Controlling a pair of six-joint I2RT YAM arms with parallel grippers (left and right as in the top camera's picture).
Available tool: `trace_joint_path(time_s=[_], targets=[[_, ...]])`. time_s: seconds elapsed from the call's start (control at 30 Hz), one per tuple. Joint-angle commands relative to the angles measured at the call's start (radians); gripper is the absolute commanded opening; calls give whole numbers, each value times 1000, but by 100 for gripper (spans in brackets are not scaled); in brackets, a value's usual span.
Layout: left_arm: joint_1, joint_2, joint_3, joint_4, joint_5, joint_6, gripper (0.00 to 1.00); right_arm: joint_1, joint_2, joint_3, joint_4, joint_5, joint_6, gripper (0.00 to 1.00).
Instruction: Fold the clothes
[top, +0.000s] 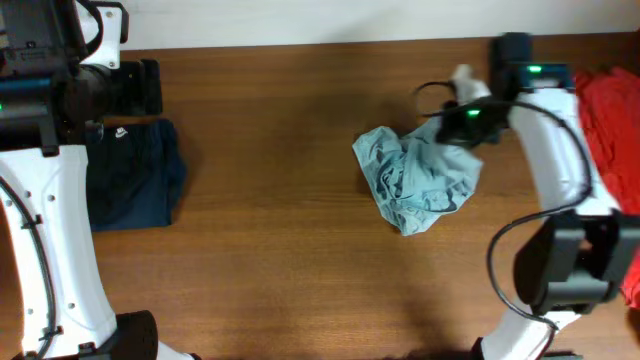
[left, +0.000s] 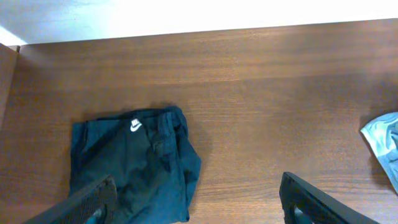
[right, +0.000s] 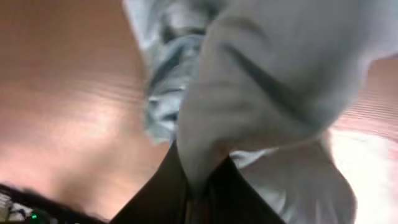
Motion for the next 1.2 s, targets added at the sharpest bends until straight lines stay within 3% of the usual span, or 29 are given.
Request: trace_joint_path(time_s=[0.0, 0.33, 0.47, 0.57, 0.77, 0.83, 0.9, 0.97, 1.07, 1.17], targets=[[3, -21, 11, 2, 11, 13, 84, 154, 36, 0, 23, 84, 102, 5], [3, -21, 11, -6, 11, 13, 84, 381, 238, 0, 27, 209, 188, 5], [3, -21, 11, -4, 11, 13, 84, 386, 185, 1, 8, 212, 129, 23], [3, -21, 11, 2, 11, 13, 84, 385, 28, 1, 3, 152, 25, 41], [3, -21, 11, 7, 23, 13, 84, 325, -114, 1, -3, 291, 93, 51], [3, -19, 11, 12, 53, 13, 84, 265, -108, 0, -3, 311, 114, 50], [3, -18, 11, 16, 68, 13, 84, 192, -73, -1, -10, 257, 117, 34], [3, -17, 11, 19, 71, 13, 84, 142, -22, -18, -16, 136, 117, 26], [3, -13, 11, 19, 71, 13, 84, 140, 40, -95, 9, 22, 109, 22], [3, -2, 11, 17, 71, 13, 84, 214, 101, -318, 165, -42, 90, 19]])
